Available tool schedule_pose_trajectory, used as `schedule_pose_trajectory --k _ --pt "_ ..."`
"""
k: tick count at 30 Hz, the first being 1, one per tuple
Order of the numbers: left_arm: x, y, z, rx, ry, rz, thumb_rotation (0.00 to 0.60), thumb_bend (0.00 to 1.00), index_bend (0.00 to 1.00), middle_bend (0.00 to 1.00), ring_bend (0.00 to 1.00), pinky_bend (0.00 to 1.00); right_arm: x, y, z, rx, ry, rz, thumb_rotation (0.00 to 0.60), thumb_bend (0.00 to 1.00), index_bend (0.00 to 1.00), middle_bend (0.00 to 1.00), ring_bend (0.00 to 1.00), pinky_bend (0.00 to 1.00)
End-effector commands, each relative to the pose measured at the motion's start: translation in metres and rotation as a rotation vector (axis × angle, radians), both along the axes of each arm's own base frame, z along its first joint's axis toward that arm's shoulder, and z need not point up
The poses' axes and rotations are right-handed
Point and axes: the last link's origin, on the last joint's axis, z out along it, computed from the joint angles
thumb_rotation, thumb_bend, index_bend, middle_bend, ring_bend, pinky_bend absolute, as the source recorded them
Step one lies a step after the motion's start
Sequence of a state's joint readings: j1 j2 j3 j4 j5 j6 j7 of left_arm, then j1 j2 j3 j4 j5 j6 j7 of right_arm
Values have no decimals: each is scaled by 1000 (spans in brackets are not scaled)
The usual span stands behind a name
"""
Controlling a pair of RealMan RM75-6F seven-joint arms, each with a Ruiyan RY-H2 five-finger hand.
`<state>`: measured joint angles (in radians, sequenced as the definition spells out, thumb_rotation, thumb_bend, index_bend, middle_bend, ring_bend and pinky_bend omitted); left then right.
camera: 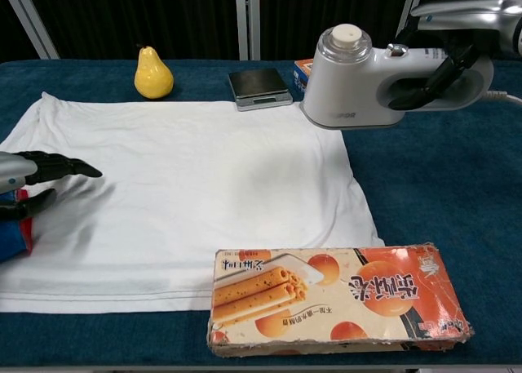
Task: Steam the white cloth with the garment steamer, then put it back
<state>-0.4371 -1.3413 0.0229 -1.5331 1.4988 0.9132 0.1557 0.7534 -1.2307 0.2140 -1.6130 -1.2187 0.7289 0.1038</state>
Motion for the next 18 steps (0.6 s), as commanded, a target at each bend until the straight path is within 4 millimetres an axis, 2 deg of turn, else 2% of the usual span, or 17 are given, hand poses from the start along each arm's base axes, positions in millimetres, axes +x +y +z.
schedule_pose_trajectory --k 1,11,18 --pt "-2 -4 -6 -21 8 13 0 543 63 41 0 0 4 -3 -19 29 -7 2 600 625 1000 903 882 645" --pt "0 -7 -17 -34 2 10 0 541 63 41 0 0 35 2 -88 129 -26 90 600 625 1000 905 884 649" --pt "1 -8 -19 -38 6 4 0 540 63 41 0 0 51 11 -115 200 3 140 600 625 1000 906 885 651"
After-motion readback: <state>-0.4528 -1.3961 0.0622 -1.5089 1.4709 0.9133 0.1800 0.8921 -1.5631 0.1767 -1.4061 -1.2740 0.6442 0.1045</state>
